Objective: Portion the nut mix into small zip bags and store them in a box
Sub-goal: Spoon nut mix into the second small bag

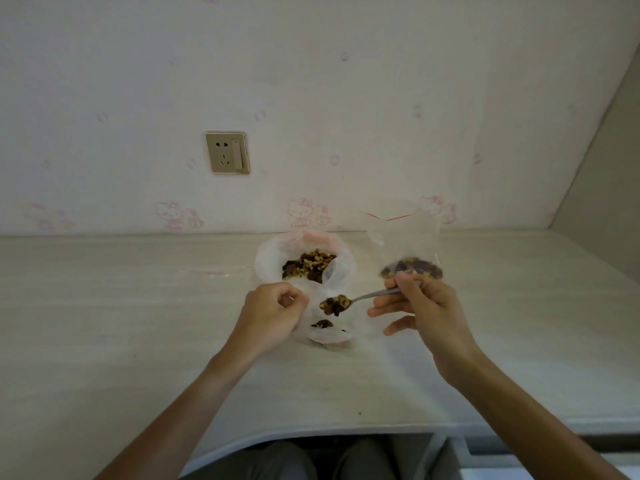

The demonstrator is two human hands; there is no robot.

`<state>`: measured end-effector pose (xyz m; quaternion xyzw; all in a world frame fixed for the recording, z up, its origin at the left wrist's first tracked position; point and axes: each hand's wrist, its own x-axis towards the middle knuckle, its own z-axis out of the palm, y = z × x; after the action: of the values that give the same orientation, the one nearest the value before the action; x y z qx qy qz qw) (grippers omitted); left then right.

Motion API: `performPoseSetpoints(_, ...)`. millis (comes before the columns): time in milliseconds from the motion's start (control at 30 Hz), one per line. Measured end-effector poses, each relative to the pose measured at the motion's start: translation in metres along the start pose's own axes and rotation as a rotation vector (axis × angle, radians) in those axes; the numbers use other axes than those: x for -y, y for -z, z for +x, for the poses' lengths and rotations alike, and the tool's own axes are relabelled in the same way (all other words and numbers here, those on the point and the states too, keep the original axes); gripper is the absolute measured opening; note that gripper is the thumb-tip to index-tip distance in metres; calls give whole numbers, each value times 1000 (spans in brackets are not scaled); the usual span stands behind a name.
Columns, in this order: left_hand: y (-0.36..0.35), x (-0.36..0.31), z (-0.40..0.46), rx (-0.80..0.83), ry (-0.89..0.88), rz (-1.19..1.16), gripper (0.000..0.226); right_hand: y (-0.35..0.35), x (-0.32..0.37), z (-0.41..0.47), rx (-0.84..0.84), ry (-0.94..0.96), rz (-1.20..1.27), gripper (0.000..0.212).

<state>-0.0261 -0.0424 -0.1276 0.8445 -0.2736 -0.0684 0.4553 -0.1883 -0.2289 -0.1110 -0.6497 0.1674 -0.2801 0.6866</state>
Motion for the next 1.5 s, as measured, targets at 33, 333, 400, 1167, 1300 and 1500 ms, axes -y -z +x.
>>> performPoseSetpoints(33, 1, -1, -1, 2, 4, -46, 19, 2, -3, -3, 14, 43, -44, 30)
performPoseSetpoints(333, 8, 6, -11, 33, 155, -329, 16, 9, -9, -15, 282, 751, -816, 27)
performPoseSetpoints(400, 11, 12, -12, 4, 107, -220, 17, 7, -9, -13, 281, 729, -809, 26)
performPoseSetpoints(1167, 14, 5, 131, -134, -24, 492, 56, -69, -40, 105, -63, 198, -407, 32)
performPoseSetpoints(1300, 12, 11, 128, -186, -212, 262, 29, -75, -52, 112, -66, 126, -285, 28)
performPoseSetpoints(1500, 13, 16, 129, -199, -368, 77, 28, -83, -61, 111, -138, 40, -137, 24)
